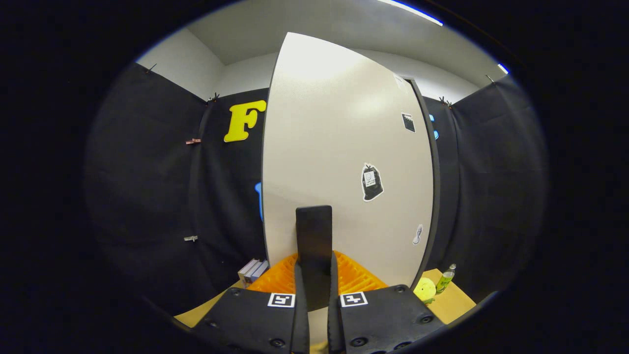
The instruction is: Open the shoe cabinet door, grab the shoes and put them into the shoe cabinet, then close the shoe cabinet door.
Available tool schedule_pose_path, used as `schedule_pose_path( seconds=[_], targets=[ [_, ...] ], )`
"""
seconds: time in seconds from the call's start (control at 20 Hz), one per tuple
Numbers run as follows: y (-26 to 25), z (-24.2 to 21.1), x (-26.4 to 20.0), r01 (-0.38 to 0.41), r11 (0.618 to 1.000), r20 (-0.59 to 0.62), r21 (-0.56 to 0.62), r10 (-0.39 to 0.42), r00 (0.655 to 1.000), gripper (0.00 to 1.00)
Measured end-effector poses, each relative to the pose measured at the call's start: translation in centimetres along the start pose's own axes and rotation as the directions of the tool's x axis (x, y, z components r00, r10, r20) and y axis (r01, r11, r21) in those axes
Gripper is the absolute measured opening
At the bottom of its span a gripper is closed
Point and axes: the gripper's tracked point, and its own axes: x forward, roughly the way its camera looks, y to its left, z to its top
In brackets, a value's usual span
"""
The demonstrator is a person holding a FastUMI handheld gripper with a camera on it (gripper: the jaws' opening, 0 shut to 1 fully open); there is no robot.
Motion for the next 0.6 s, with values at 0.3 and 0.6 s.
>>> schedule_pose_path(
  seconds=[0.3, 0.6],
  targets=[
    [-4.3, 0.3, -4.1, 0.046, 0.999, -0.003, 0.004, -0.046, 0.999, 0.18],
    [-9.8, 0.8, -7.4, 0.148, 0.989, -0.017, -0.014, -0.148, 0.989, 0.17]
  ],
)
